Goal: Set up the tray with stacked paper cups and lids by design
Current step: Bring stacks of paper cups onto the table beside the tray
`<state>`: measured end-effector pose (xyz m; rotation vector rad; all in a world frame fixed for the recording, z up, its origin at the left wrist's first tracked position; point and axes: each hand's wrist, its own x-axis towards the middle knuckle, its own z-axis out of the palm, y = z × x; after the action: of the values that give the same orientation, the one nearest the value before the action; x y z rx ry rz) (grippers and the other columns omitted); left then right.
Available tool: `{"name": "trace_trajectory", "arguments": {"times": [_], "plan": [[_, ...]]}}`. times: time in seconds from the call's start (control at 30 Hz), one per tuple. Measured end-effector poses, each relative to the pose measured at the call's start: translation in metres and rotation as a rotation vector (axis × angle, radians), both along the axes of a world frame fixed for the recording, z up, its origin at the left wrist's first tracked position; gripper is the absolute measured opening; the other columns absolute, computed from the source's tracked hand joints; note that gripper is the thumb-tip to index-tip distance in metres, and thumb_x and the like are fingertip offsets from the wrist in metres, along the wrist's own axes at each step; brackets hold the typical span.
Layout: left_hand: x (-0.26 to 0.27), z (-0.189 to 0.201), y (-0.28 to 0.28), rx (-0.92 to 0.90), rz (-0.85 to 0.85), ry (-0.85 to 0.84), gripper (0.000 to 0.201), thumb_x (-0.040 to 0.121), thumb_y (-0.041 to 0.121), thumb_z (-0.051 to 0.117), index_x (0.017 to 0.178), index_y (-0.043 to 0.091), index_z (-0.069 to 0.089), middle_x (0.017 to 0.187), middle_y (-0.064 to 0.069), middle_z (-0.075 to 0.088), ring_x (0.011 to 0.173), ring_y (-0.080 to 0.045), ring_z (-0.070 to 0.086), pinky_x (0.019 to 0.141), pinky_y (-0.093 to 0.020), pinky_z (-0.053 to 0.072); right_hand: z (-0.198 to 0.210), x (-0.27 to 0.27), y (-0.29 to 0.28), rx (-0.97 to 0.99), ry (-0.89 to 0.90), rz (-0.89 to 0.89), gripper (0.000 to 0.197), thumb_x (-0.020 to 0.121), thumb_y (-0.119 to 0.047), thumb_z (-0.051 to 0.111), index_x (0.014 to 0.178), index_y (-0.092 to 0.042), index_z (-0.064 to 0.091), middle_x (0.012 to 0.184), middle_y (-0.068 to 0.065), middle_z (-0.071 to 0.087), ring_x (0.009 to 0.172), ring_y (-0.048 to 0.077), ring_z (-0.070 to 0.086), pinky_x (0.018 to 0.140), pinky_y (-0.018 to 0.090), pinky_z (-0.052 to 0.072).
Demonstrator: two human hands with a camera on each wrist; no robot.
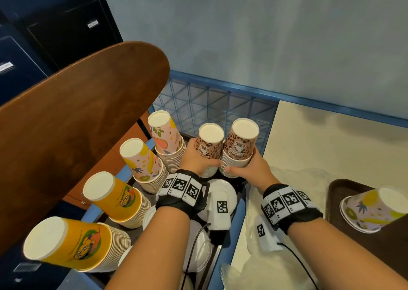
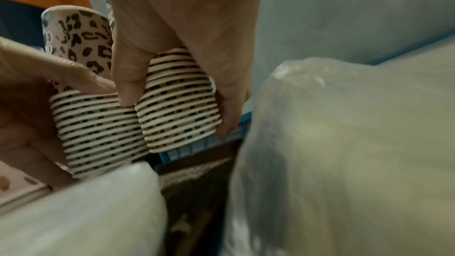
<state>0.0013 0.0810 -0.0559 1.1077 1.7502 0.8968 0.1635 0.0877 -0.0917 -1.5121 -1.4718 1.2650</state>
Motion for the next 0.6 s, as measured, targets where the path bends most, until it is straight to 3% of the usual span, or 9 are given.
{"name": "trace_trajectory", "arguments": {"times": [0.1,0.17,0.23,0.3,0.33,0.4,0.47,0.6], "plan": [[0.006,0.020,-0.005,0.098,-0.027,0.000,0.081,0.057,-0.002,0.085,0.126,0.003,0.042,0.124,-0.011,0.057,0.109,-0.017,0.053,0.090,-0.027,0.040,0.018,0.003,-0.004,0.047,0.098,-0.033,0.080,0.059,-0.015,0.087,0.121,-0.032,0.039,0.120,-0.007,0.057,0.119,0.017,0.054,0.105,0.041,0.042],[0.012,0.033,-0.011,0.160,-0.052,0.003,0.080,0.058,-0.004,0.083,0.126,0.004,0.042,0.121,-0.008,0.057,0.107,-0.014,0.052,0.084,-0.017,0.043,0.030,0.008,-0.011,0.074,0.155,-0.074,0.081,0.058,-0.013,0.087,0.122,-0.031,0.041,0.122,-0.005,0.058,0.118,0.017,0.055,0.105,0.044,0.043],[0.022,0.050,-0.020,0.214,-0.108,-0.004,0.077,0.060,-0.004,0.082,0.126,0.006,0.043,0.113,0.000,0.056,0.104,-0.008,0.049,0.072,-0.002,0.040,0.045,0.019,-0.024,0.107,0.199,-0.124,0.081,0.058,-0.011,0.086,0.124,-0.029,0.043,0.123,-0.003,0.060,0.117,0.017,0.056,0.103,0.044,0.045],[0.036,0.067,-0.031,0.249,-0.171,-0.020,0.075,0.058,0.001,0.085,0.120,0.013,0.045,0.105,0.009,0.055,0.103,-0.006,0.050,0.072,-0.001,0.039,0.060,0.034,-0.041,0.146,0.235,-0.171,0.079,0.059,-0.009,0.086,0.123,-0.029,0.045,0.122,-0.003,0.061,0.115,0.016,0.058,0.101,0.042,0.047],[0.043,0.075,-0.037,0.261,-0.201,-0.034,0.077,0.053,0.006,0.088,0.116,0.018,0.045,0.102,0.012,0.057,0.103,-0.007,0.052,0.076,-0.004,0.041,0.066,0.043,-0.050,0.163,0.250,-0.190,0.078,0.059,-0.008,0.086,0.122,-0.029,0.046,0.122,-0.003,0.061,0.115,0.015,0.058,0.100,0.040,0.047],[0.062,0.086,-0.048,0.270,-0.263,-0.046,0.082,0.042,0.020,0.089,0.113,0.020,0.047,0.105,0.008,0.061,0.106,-0.013,0.057,0.089,-0.021,0.047,0.078,0.067,-0.072,0.196,0.260,-0.231,0.076,0.059,-0.009,0.086,0.121,-0.029,0.047,0.122,-0.003,0.062,0.114,0.013,0.058,0.099,0.037,0.047],[0.084,0.096,-0.060,0.277,-0.313,-0.056,0.090,0.039,0.029,0.088,0.120,0.017,0.050,0.115,0.001,0.064,0.112,-0.016,0.058,0.098,-0.035,0.047,0.088,0.091,-0.094,0.215,0.265,-0.280,0.074,0.060,-0.008,0.086,0.122,-0.025,0.049,0.122,-0.003,0.063,0.113,0.011,0.059,0.099,0.032,0.047],[0.132,0.109,-0.085,0.295,-0.419,-0.079,0.102,0.031,0.045,0.077,0.125,0.014,0.051,0.118,-0.005,0.065,0.113,-0.021,0.060,0.102,-0.048,0.046,0.097,0.140,-0.139,0.214,0.325,-0.439,0.075,0.060,-0.001,0.084,0.125,-0.016,0.051,0.118,-0.001,0.065,0.108,0.004,0.061,0.093,0.020,0.049]]}}
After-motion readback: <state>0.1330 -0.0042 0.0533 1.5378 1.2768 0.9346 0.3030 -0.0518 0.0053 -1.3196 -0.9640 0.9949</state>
